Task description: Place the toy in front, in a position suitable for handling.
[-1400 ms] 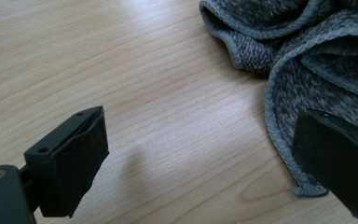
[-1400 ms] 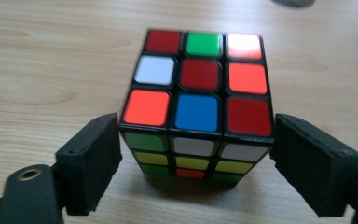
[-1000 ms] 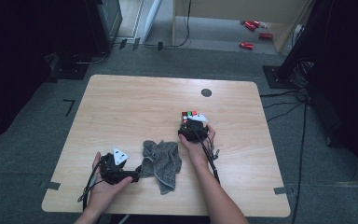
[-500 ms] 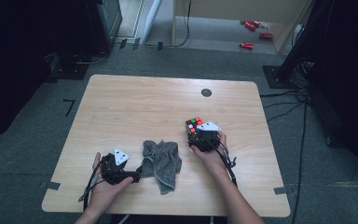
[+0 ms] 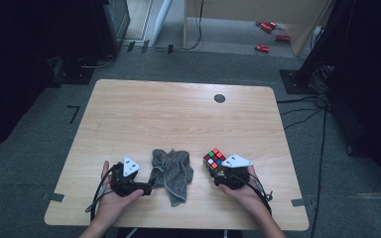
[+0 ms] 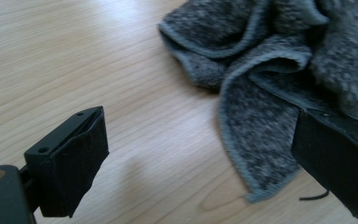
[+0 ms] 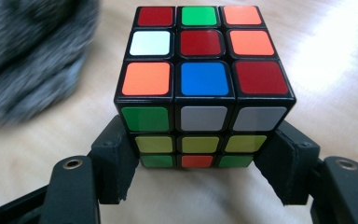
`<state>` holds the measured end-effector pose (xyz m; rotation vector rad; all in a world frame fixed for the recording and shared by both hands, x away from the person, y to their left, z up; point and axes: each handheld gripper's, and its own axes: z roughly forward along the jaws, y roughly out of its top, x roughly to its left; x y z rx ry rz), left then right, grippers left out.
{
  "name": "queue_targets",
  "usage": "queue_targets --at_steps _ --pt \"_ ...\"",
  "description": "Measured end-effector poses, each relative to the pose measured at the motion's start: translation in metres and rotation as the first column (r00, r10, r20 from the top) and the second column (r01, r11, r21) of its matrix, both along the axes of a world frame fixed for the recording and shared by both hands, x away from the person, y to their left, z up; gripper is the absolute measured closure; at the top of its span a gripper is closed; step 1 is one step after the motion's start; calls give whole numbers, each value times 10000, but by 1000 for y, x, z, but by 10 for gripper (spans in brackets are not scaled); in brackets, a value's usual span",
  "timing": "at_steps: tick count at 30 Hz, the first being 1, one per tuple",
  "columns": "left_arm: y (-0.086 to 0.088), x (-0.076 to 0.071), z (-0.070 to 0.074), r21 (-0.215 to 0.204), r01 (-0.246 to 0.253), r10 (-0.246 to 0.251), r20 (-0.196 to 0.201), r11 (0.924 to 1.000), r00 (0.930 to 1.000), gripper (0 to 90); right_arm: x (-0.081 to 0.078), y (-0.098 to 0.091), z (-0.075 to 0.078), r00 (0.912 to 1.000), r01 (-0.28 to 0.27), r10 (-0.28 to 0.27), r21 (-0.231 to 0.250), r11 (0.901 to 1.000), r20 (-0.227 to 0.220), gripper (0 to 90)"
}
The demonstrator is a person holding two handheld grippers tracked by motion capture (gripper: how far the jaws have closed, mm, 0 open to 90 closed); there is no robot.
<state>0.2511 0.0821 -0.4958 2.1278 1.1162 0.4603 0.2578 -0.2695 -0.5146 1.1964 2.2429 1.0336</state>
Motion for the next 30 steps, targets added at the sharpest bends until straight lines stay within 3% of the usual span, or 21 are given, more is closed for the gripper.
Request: queue_targets --at_steps 7,9,10,15,18,19,25,30 --pt "-21 -1 10 29 768 -768 -100 9970 9970 46 -8 -10 -3 9989 -447 451 299 9986 -100 344" --pt "-28 0 13 96 916 -915 -58 9957 9958 46 -8 -12 -4 9993 -315 323 366 9988 -206 325" --pt "-34 2 17 58 975 -974 -21 9952 9952 46 -8 -10 -5 9998 105 -101 288 9995 -155 221" --pt "-48 9 26 -110 1078 -1076 104 9941 9941 46 -4 -8 -4 9992 314 -303 418 9986 -265 190" --pt "-56 15 28 -208 1361 -1362 -21 9905 9907 45 3 -3 -6 9980 214 -182 532 9984 -611 192" --pt "-57 19 28 -458 1560 -1569 -147 9867 9875 36 5 1 -7 9976 339 -318 342 9988 -610 208" --pt "-61 23 13 -712 1227 -1252 -317 9899 9916 29 1 2 -8 9980 526 -519 199 9984 -359 296" --pt "-66 24 -2 -179 1163 -1168 -301 9931 9927 61 1 2 -8 9983 508 -499 293 9983 -297 335"
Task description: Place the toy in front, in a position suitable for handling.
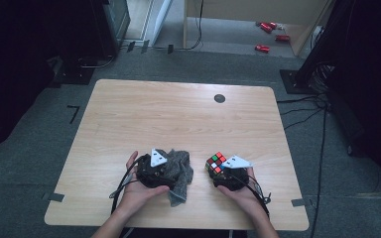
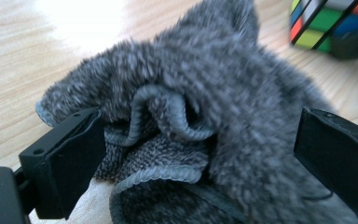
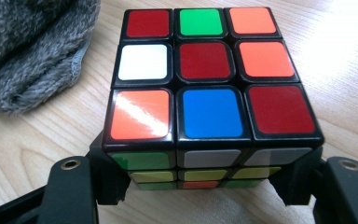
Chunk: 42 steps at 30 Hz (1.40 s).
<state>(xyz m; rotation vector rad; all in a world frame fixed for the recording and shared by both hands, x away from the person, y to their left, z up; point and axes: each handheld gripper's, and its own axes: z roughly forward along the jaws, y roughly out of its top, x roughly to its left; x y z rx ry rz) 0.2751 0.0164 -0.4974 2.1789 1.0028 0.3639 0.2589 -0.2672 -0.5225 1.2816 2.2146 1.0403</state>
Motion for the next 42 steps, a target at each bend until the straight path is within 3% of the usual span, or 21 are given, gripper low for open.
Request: queue_targets --at_steps 2,4,7,10,16,22,25,28,32,33,35,36,37,38,39,42 --pt "-1 0 -4 23 94 -94 222 10000 9997 176 1 1 0 10000 22 -22 -72 10000 26 323" --pt "0 1 -6 33 242 -242 296 9997 9993 232 1 1 0 10000 -5 4 -69 10000 -8 301" --pt "1 3 -7 -46 85 -83 430 10000 9990 345 1 1 0 10000 46 -46 -22 10000 -52 281" --pt "4 3 -8 -263 -20 29 317 9997 9995 462 0 1 0 9999 130 -130 -101 9999 30 315" --pt "16 2 -2 -1100 236 -193 403 9937 9990 731 -2 2 0 9997 158 -156 -141 9998 162 342" --pt "32 2 10 -1885 157 -54 552 9820 9985 814 -8 7 1 9991 -229 236 -210 9995 338 343" --pt "36 2 14 -1968 221 -108 581 9802 9982 814 -10 11 2 9985 -439 445 -202 9988 310 343" --pt "37 4 11 -1771 254 -205 295 9839 9994 806 -11 17 2 9975 -648 654 -225 9976 263 343" --pt "31 3 5 -832 633 -616 221 9945 9979 779 -13 21 2 9952 -937 944 -290 9952 259 343" --pt "29 2 4 -669 703 -688 248 9953 9973 749 -13 22 2 9947 -989 997 -322 9946 262 343" --pt "27 0 5 -707 892 -872 308 9935 9957 604 -13 22 1 9940 -1059 1066 -317 9939 238 343" --pt "26 -2 8 -910 1088 -1062 326 9899 9938 482 -13 21 1 9943 -1045 1051 -261 9942 198 343" --pt "26 -3 11 -1105 1275 -1253 272 9857 9917 482 -13 21 1 9943 -1045 1051 -261 9942 198 343" --pt "28 -7 19 -1308 1186 -1140 424 9843 9926 314 -13 21 1 9943 -1049 1053 -235 9942 164 343" --pt "28 -7 19 -1308 1186 -1140 424 9843 9926 293 -13 21 1 9943 -1049 1053 -235 9942 164 343" --pt "37 -8 29 -1700 629 -506 759 9834 9958 236 -12 20 1 9941 -1075 1077 -187 9940 97 343"
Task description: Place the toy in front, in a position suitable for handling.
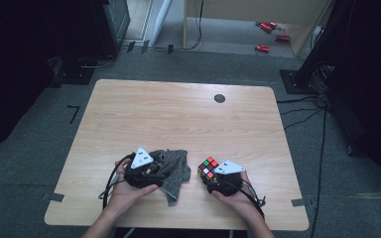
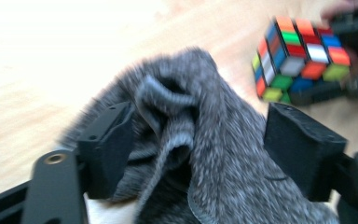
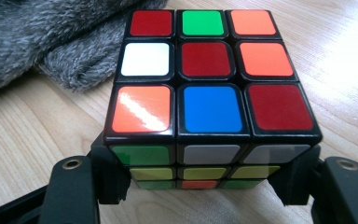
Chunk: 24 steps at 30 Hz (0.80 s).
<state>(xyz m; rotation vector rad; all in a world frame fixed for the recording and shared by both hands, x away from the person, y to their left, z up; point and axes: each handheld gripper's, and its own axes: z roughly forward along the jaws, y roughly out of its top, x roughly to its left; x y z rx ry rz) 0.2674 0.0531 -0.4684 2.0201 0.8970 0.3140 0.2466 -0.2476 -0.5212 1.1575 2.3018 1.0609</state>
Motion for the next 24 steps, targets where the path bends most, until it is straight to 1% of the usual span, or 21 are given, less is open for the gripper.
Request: queue_targets --at_steps 1,2,3,4,5,6,8,10,13,16,18,19,22,24 --pt "3 0 3 -164 -96 99 155 9998 9998 236 0 0 0 10000 0 0 0 10000 0 343" --pt "6 -1 6 -380 -189 204 396 9991 9990 215 0 0 0 10000 16 -16 30 10000 -11 343" --pt "7 -2 8 -586 -247 278 517 9980 9983 195 0 0 0 10000 31 -31 31 10000 -13 343" --pt "7 -2 10 -790 -145 186 517 9968 9985 195 0 0 0 10000 31 -31 31 10000 -13 343" --pt "4 -1 10 -761 5 28 437 9971 9990 195 0 0 0 10000 18 -18 7 10000 -8 343" --pt "-1 -1 8 -538 87 -67 368 9985 9993 195 0 0 0 10000 14 -14 5 10000 -16 343" --pt "-12 1 -1 8 132 -132 270 9999 9995 193 0 0 0 10000 23 -23 21 10000 -22 343" --pt "-21 6 -12 476 -10 11 -23 9989 10000 181 0 1 0 10000 15 -15 30 10000 -35 343" --pt "-27 12 -23 707 -103 139 -497 9974 9987 169 0 1 -1 10000 -33 33 40 10000 -49 343" --pt "-33 14 -33 1245 -213 316 -810 9920 9962 169 0 1 -1 10000 -68 68 59 10000 -69 343" --pt "-37 13 -38 1734 -282 446 -911 9845 9948 170 0 1 -1 10000 -76 76 66 9999 -54 343" --pt "-38 13 -39 1838 -321 496 -913 9824 9946 170 0 1 -1 10000 -80 80 68 9999 -51 343" --pt "-40 11 -41 1945 -361 541 -877 9802 9947 187 0 1 -1 10000 -70 70 69 10000 -44 343" --pt "-41 9 -42 1879 -298 458 -815 9817 9956 251 -1 1 -1 10000 -42 42 37 10000 17 343"
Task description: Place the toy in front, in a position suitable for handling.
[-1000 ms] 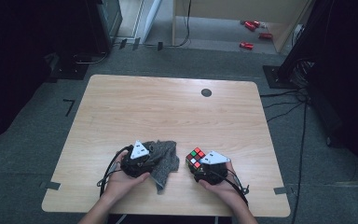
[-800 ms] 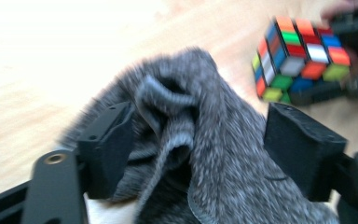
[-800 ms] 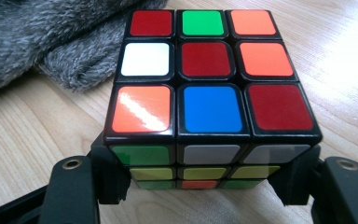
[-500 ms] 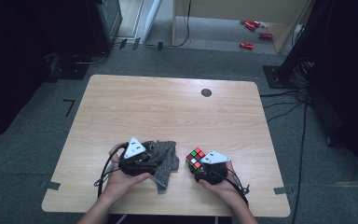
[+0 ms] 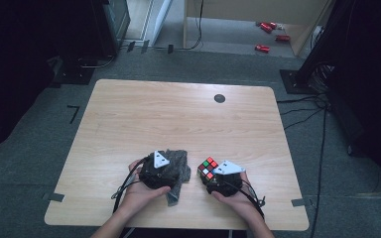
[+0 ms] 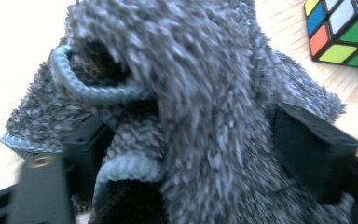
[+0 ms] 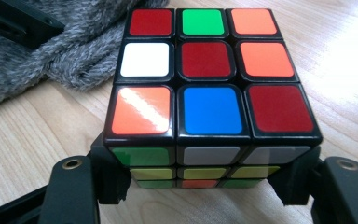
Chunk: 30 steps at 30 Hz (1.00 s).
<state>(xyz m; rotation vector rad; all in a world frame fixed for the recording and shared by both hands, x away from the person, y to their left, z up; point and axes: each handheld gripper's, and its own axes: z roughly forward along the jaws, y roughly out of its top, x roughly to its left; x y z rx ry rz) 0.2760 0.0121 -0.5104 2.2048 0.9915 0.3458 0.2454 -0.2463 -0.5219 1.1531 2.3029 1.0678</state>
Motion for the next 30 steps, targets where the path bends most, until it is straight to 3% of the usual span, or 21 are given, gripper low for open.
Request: queue_targets --at_steps 1,2,3,7,9,10,14,17,20,21,24,26,28,30 --pt "-1 -1 0 -5 36 -36 58 10000 10000 278 0 0 0 10000 1 -1 -16 10000 38 343" --pt "-1 -2 0 -73 99 -98 62 9999 9999 381 -1 0 1 10000 -9 9 18 10000 69 343" --pt "-1 -3 1 -145 96 -96 55 9998 9999 381 -1 0 1 10000 -9 9 18 10000 69 343" --pt "6 0 1 -675 104 -111 -109 9977 9999 664 -1 -1 1 10000 28 -29 69 10000 91 343" --pt "11 1 2 -978 168 -192 -238 9951 9995 728 -1 -1 2 10000 27 -29 157 9999 81 343" --pt "13 1 4 -1151 222 -253 -258 9931 9993 749 -1 -2 4 10000 58 -56 513 9987 -54 344" --pt "19 -1 14 -1745 428 -444 -57 9837 9990 754 -3 -1 8 9999 -83 79 517 9986 75 343" --pt "22 -5 27 -2313 619 -576 253 9709 9980 754 -6 3 11 9997 -203 195 512 9985 160 343" --pt "21 -11 39 -2843 1182 -1081 511 9514 9928 754 -8 11 13 9990 -401 391 424 9983 238 343" --pt "21 -12 40 -2868 1264 -1158 537 9496 9918 754 -8 11 13 9990 -401 391 424 9983 238 343" --pt "15 -18 47 -3249 1850 -1754 591 9275 9827 755 -10 16 15 9986 -503 495 398 9979 211 344" --pt "9 -21 50 -3586 2373 -2366 466 9028 9705 754 -11 21 17 9985 -514 507 399 9979 191 344" --pt "3 -25 52 -3590 2614 -2629 455 8960 9637 754 -13 26 19 9984 -552 547 337 9979 140 343" --pt "-4 -29 53 -3371 2798 -2770 574 8990 9592 753 -14 33 20 9986 -510 508 190 9985 141 344"
